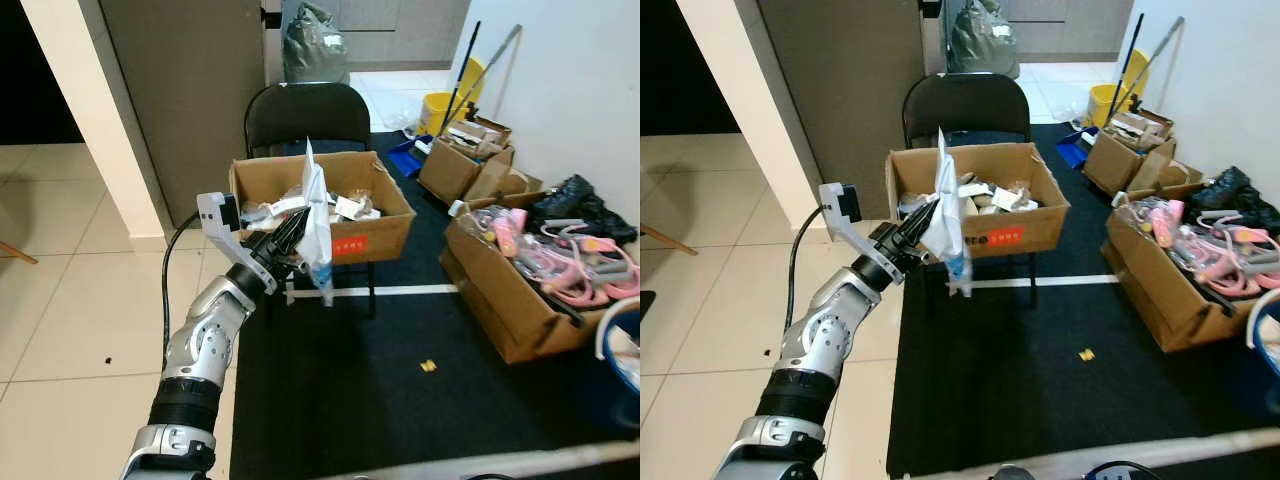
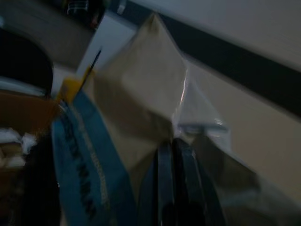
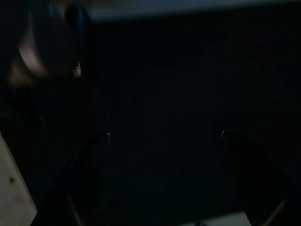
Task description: Picking trash to rubbish bin
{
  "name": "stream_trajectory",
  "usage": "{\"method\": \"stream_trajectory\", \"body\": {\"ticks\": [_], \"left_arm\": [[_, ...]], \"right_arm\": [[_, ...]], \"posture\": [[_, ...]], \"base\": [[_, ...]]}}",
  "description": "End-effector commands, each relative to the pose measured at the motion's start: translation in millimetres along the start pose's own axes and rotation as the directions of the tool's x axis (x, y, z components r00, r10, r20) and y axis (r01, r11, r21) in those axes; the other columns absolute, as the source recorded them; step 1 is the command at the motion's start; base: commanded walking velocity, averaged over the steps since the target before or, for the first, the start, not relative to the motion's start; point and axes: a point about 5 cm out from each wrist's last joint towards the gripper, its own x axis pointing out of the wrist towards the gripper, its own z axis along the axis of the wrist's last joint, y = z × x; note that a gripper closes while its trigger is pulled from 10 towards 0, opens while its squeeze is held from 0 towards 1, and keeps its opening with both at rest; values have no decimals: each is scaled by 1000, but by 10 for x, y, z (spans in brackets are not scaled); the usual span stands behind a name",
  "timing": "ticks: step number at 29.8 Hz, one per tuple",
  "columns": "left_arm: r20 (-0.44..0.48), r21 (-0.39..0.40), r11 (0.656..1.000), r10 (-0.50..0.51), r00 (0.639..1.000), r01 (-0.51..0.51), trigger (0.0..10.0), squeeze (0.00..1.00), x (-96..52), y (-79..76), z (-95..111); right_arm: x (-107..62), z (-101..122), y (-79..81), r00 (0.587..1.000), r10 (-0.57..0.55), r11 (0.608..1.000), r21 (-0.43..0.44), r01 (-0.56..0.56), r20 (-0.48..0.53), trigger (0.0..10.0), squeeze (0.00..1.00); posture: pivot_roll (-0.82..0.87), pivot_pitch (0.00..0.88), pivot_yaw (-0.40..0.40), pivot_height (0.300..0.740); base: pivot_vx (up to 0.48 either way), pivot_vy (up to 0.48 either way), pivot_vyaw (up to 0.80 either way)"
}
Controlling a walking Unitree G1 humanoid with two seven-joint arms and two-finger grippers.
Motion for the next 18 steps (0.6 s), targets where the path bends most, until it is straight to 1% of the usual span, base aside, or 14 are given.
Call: {"method": "stream_trajectory", "body": {"ticks": [1, 3, 9, 18], "left_arm": [[-6, 20, 1000, -6, 1000, 7, 10000, 0, 5, -6, 17], [-6, 20, 1000, -7, 1000, 7, 10000, 0, 5, -8, 15], [-9, 20, 1000, -13, 1000, 13, 10000, 0, 5, -16, 4], [-9, 20, 1000, -15, 1000, 15, 10000, 0, 15, -18, -3]], "right_arm": [[-3, -46, 20, 1000, 9, 1000, 0, -9, -18, 10000, 0], [-3, -48, 19, 1000, 9, 1000, 1, -9, -18, 10000, 0], [-3, -40, 14, 1000, 5, 1000, 1, -5, -13, 10000, 0], [-1, -20, 6, 1000, 3, 1000, -16, -4, -9, 10000, 0]], "posture": [[-40, 31, 35, 740], [-40, 31, 35, 740], [-40, 31, 35, 740], [-40, 25, 31, 740]], "base": [[337, 0, -788], [337, 0, -788], [480, 0, -783], [480, 0, 0]]}}
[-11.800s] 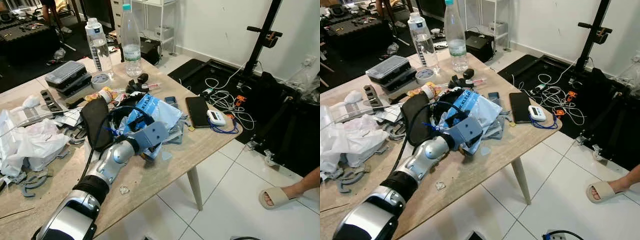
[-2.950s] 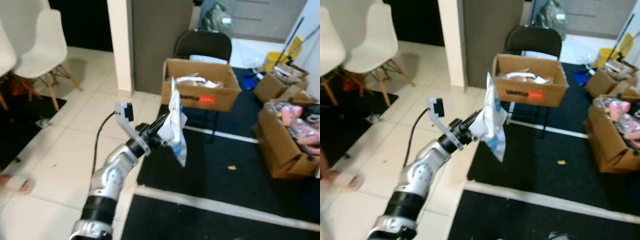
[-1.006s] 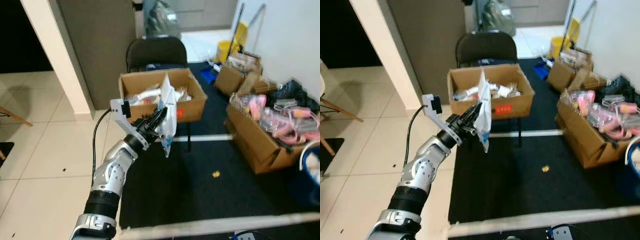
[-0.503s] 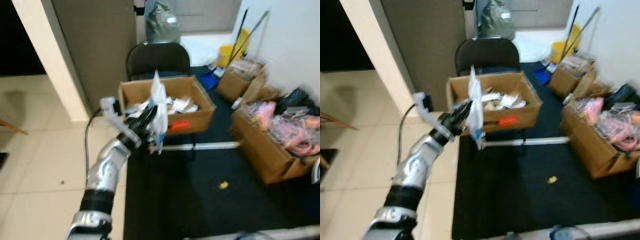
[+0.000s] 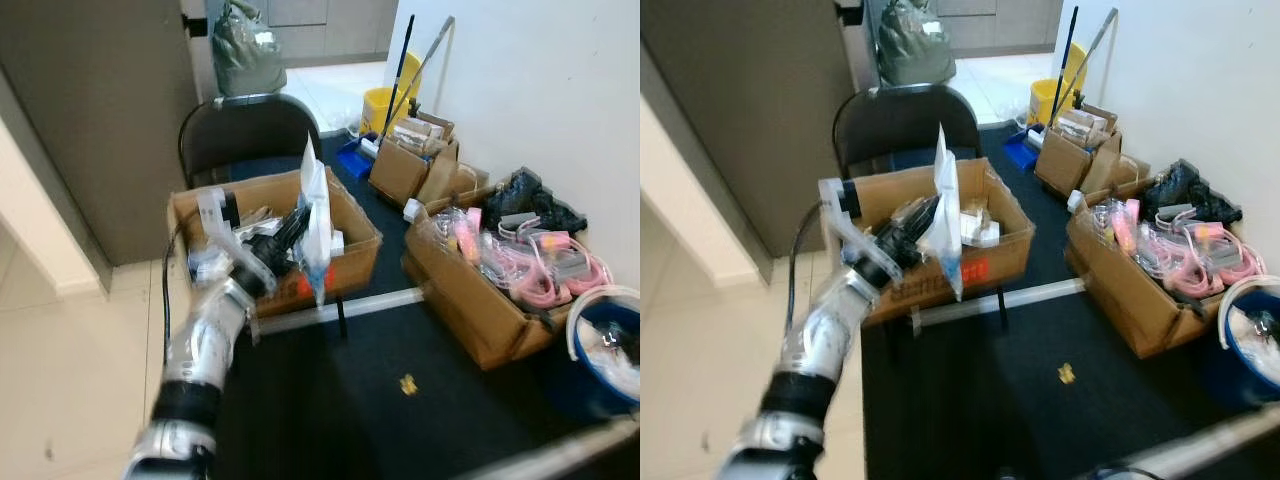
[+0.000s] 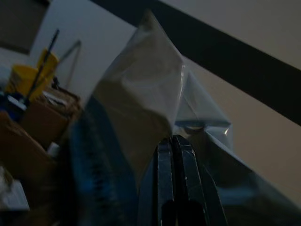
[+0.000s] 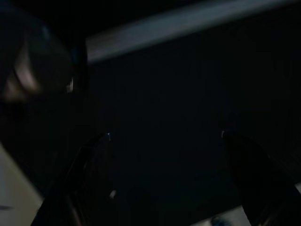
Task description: Picking trash to rubbish bin
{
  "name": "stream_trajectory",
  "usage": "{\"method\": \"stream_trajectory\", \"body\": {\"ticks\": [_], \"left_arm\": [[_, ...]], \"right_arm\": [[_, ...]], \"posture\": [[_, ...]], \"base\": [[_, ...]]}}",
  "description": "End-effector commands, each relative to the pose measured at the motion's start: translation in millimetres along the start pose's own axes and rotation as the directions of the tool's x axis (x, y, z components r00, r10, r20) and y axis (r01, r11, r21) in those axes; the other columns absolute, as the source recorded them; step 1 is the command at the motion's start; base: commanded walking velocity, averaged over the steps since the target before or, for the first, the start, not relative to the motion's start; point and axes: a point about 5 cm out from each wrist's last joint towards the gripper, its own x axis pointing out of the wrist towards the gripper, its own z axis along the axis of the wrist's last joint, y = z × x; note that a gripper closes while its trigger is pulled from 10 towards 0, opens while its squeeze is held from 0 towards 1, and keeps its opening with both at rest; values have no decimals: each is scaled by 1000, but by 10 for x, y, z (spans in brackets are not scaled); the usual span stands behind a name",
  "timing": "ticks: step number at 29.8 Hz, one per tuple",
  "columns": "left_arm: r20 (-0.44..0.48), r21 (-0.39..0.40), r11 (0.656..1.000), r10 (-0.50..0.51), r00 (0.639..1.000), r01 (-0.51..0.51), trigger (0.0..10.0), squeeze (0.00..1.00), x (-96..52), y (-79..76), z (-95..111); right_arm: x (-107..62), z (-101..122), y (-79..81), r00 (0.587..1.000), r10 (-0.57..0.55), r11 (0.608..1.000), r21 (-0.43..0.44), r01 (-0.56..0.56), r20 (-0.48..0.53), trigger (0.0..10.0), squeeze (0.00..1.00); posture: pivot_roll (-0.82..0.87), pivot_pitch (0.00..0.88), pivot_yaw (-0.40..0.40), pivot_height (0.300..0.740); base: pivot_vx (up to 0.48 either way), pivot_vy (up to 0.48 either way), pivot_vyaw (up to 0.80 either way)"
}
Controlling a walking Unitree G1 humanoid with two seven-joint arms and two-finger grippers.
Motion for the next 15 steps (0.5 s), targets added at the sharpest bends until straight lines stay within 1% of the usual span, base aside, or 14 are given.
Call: {"method": "stream_trajectory", "body": {"ticks": [1, 8, 15], "left_arm": [[1, 16, 1000, 19, 1000, -19, 10000, 0, -51, 45, 21], [-3, 22, 999, 28, 1000, -28, 10000, 0, -69, 69, 17], [-11, 31, 998, 57, 998, -56, 10000, 0, -118, 142, 15]], "right_arm": [[1, 0, 69, 1000, 19, 1000, -8, -19, 3, 10000, 0], [1, 2, 72, 1000, 20, 1000, -13, -20, 3, 10000, 0], [0, -13, 77, 1000, 21, 1000, -15, -21, -2, 10000, 0]], "posture": [[-40, 25, 31, 740], [-40, 25, 31, 740], [-40, 25, 31, 740]], "base": [[480, 0, 0], [480, 0, 0], [480, 0, 0]]}}
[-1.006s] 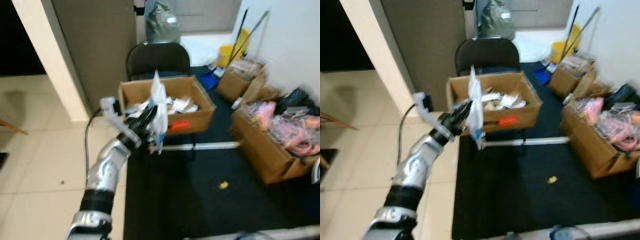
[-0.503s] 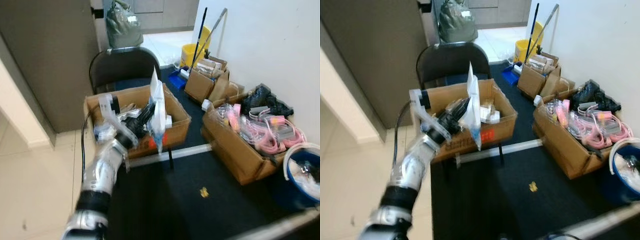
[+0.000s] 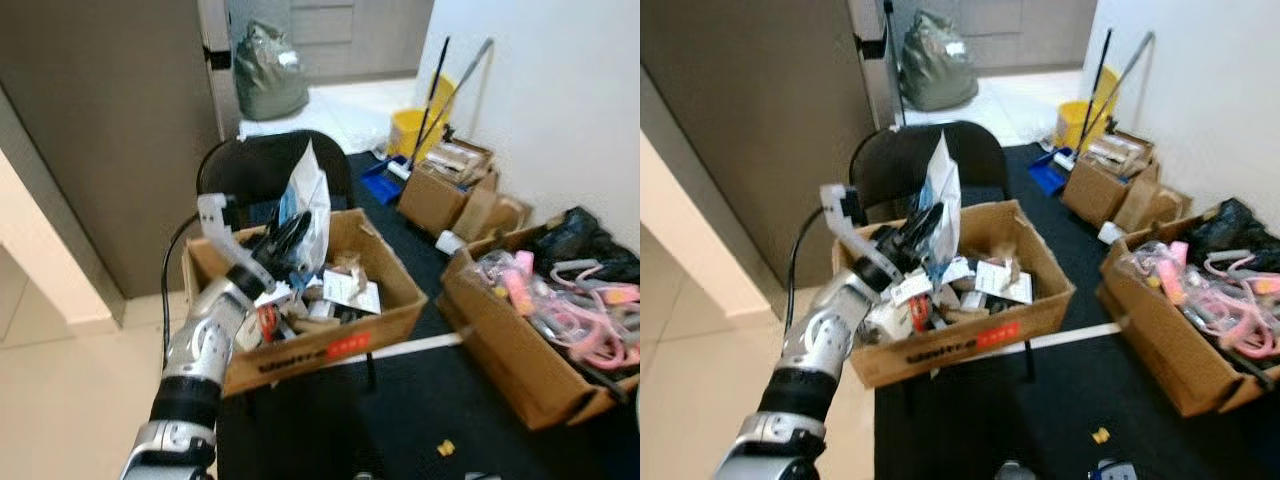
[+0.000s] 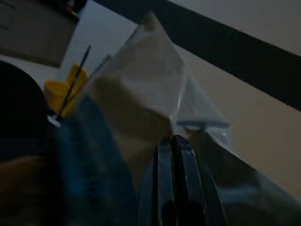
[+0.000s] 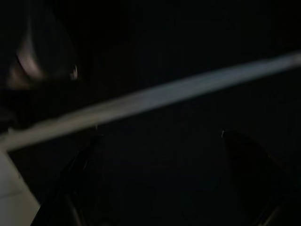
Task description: Picking trash to rubbish bin
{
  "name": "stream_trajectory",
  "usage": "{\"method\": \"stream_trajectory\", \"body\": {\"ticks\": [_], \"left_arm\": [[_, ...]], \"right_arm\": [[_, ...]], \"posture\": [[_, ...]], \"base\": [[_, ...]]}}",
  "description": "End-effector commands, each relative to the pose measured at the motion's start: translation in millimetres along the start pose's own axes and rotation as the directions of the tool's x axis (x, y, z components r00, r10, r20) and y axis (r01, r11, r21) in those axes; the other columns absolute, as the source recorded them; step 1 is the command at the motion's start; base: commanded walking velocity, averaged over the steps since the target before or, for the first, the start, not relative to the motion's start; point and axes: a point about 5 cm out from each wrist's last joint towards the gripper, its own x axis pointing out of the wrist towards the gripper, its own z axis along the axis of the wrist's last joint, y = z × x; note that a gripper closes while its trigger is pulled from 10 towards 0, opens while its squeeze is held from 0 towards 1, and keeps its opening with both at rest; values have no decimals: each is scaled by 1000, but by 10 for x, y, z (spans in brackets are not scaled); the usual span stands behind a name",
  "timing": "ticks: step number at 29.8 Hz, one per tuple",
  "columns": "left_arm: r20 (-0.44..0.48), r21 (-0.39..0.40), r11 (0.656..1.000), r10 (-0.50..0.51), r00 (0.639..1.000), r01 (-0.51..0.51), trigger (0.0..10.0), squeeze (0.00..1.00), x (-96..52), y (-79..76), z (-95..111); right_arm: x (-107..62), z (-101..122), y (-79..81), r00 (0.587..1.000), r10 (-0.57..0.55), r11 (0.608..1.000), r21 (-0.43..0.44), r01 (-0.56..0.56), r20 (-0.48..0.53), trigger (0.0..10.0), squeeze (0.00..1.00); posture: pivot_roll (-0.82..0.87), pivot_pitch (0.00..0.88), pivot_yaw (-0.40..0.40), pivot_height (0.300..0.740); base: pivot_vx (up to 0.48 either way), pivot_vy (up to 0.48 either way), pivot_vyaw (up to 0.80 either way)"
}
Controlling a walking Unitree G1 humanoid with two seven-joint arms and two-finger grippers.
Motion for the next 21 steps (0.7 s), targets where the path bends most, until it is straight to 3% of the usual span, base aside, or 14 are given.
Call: {"method": "stream_trajectory", "body": {"ticks": [1, 8, 12, 14, 16, 21], "left_arm": [[-8, 7, 1000, 21, 1000, -21, 10000, 0, -48, 64, -7], [-40, -12, 997, 77, 996, -78, 10000, 0, -77, 139, -72], [-79, -22, 990, 134, 988, -136, 10000, 0, -106, 205, -154], [-220, 7, 985, 170, 961, -173, 10000, 0, -198, 257, -398], [-292, 5, 988, 146, 945, -151, 10000, 0, -250, 235, -526], [-388, 3, 995, 89, 917, -95, 10000, 0, -321, 178, -687]], "right_arm": [[-3, -47, 24, 1000, 7, 1000, -11, -8, -15, 10000, 0], [-4, -54, 22, 1000, 7, 1000, -14, -7, -16, 10000, 0], [-4, -56, 23, 1000, 7, 1000, -16, -7, -16, 10000, 0], [-5, -58, 25, 1000, 6, 1000, -20, -7, -16, 10000, 0], [-5, -60, 24, 1000, 6, 1000, -22, -6, -16, 10000, 0], [-5, -60, 28, 1000, 6, 1000, -24, -6, -16, 10000, 0]], "posture": [[-40, 25, 31, 740], [-40, 32, 33, 740], [-40, 32, 33, 740], [-42, 33, 32, 740], [-42, 33, 32, 740], [-42, 33, 32, 740]], "base": [[480, 0, 0], [424, 0, 0], [0, 0, 0], [0, 0, 0], [0, 0, 0], [0, 0, 0]]}}
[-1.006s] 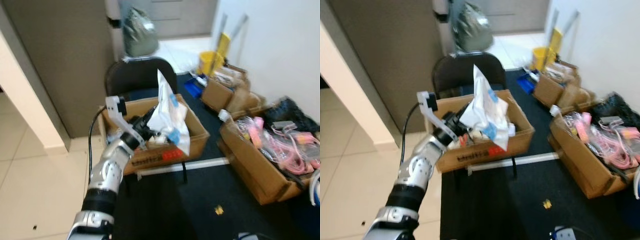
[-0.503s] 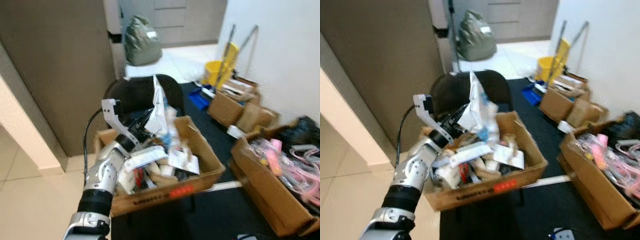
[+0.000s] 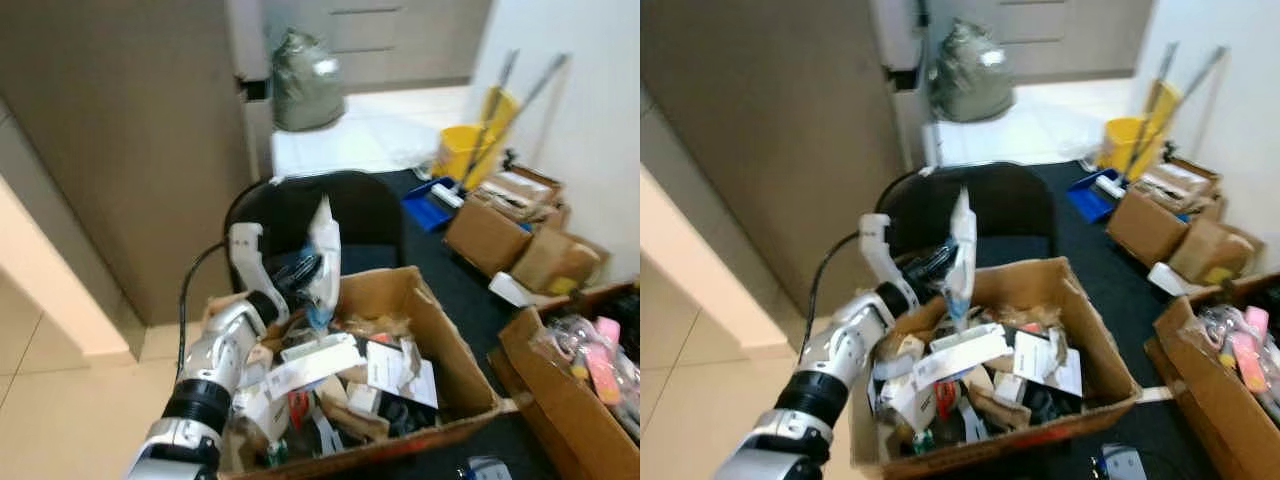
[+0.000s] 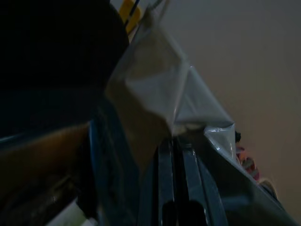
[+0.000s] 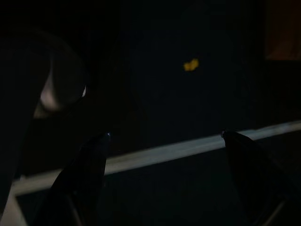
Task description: Picking trash to rubbish bin
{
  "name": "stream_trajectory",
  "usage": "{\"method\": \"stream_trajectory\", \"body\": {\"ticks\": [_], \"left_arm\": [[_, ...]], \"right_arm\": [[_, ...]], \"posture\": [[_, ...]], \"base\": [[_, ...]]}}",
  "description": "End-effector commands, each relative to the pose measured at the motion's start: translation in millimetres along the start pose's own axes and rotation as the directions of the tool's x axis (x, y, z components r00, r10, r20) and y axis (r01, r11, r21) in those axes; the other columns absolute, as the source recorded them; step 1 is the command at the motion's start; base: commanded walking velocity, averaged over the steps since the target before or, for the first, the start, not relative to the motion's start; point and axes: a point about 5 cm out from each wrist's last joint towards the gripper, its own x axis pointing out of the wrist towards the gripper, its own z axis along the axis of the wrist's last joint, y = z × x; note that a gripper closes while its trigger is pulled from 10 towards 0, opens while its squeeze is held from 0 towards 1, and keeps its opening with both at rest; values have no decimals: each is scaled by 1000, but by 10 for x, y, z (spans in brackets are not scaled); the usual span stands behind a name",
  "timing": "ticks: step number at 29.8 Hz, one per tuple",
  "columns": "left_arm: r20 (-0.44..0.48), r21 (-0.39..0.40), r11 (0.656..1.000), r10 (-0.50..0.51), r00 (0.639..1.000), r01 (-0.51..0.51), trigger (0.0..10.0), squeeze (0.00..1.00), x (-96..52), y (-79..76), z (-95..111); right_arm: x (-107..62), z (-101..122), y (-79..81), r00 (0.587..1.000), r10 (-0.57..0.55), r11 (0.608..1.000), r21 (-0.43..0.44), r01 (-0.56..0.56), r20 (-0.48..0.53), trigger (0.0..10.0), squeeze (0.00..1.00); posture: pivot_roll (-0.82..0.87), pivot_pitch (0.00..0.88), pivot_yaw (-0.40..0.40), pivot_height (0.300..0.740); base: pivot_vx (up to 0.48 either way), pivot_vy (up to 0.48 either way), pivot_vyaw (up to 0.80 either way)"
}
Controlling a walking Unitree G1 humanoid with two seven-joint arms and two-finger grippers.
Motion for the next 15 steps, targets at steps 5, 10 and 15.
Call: {"method": "stream_trajectory", "body": {"ticks": [5, 10, 15], "left_arm": [[-197, 74, 992, -83, 977, 100, 10000, 0, -35, -71, -272], [-295, 118, 991, -21, 955, 58, 10000, 0, -74, 5, -411], [-370, 145, 988, 11, 929, 46, 10000, 1000, -134, 44, -523]], "right_arm": [[-11, -121, 26, 999, 8, 1000, -9, -9, -39, 10000, 0], [-11, -122, 24, 999, 9, 1000, -12, -9, -39, 10000, 0], [-12, -127, 25, 999, 9, 1000, -14, -10, -40, 10000, 0]], "posture": [[-41, 35, 31, 740], [-41, 35, 31, 740], [-41, 35, 31, 740]], "base": [[0, 0, 0], [0, 0, 0], [0, 0, 0]]}}
